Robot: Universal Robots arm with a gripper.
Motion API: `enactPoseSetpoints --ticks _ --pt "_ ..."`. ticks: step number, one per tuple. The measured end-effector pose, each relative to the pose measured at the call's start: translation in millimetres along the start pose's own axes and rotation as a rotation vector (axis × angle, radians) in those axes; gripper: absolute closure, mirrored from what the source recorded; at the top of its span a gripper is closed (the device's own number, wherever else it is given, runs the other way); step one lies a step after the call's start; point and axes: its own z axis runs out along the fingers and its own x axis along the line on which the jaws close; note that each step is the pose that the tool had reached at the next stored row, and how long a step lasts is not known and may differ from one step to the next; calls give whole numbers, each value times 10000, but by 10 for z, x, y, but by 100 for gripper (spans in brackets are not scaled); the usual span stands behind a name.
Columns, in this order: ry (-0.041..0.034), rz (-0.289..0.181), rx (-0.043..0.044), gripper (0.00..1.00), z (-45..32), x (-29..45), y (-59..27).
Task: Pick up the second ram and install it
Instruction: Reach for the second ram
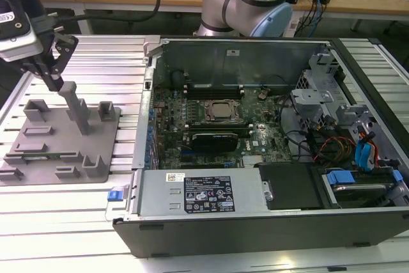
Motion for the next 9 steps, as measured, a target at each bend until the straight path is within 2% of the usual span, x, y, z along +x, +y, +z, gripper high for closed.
enactPoseSetpoints --ticks 9 --pt "10 -24 1 92 109 98 -41"
